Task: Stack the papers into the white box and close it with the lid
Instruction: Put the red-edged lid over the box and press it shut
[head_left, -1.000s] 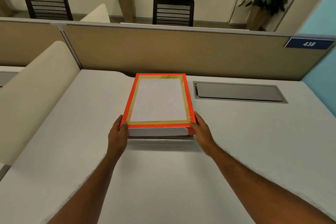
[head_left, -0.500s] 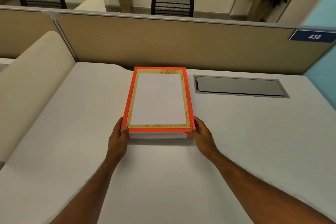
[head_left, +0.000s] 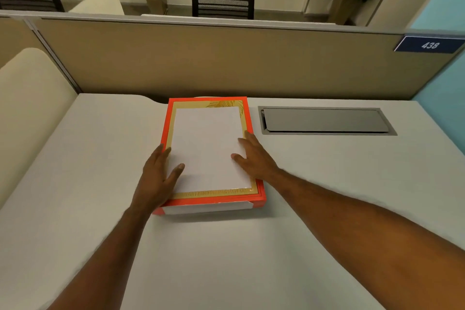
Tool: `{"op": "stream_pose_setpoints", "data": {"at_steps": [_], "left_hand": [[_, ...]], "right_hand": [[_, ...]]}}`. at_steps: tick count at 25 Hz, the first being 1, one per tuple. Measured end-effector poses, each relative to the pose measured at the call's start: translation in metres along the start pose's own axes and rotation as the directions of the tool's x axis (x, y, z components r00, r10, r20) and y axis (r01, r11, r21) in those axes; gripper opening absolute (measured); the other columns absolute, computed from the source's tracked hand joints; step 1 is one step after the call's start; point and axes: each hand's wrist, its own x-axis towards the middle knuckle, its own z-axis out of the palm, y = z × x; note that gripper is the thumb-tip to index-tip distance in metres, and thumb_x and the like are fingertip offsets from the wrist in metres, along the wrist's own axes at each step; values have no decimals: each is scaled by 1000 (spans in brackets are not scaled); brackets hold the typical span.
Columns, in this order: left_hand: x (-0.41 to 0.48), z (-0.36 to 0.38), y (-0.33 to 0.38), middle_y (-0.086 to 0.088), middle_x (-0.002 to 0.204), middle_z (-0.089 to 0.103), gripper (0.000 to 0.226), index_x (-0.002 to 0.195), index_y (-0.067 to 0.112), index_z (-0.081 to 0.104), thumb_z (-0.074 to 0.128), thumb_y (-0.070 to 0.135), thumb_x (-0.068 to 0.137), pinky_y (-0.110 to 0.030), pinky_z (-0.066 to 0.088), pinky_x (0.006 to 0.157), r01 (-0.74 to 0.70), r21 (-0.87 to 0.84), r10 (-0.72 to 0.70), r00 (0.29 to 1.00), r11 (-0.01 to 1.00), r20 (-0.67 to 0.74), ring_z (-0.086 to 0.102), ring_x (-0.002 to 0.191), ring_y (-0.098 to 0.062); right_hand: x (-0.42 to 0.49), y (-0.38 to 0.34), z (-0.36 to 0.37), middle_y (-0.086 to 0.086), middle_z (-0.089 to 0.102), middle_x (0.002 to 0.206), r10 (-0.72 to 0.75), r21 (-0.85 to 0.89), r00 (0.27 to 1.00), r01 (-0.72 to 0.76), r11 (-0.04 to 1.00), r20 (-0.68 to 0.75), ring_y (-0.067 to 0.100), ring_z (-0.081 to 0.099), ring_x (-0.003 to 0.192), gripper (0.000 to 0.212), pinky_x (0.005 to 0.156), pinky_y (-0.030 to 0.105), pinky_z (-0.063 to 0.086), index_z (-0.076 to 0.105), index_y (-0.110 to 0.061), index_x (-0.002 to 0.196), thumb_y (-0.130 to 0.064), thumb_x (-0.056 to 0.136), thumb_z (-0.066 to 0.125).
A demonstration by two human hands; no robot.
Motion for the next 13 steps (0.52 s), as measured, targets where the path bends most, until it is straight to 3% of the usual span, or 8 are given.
{"op": "stream_pose_setpoints", "data": {"at_steps": [5,13], "left_hand": [[19,11,7,-1,164,23,81,151,20,35,33,70,88,-49,18,122,-141,276,111,986,951,121,20,151,-23],[20,14,1,3,162,26,80,150,23,38,35,70,86,-46,21,121,-136,273,107,987,952,120,22,150,-21]], "right_hand": [[62,-6,-12,7,7,165,73,-112,996,-67,991,50,25,7,153,79,122,44,18,20,-12,153,-57,93,44],[118,3,-23,7,6,166,44,-272,994,-14,962,103,25,5,153,81,123,49,12,17,-15,154,-63,92,37]]}}
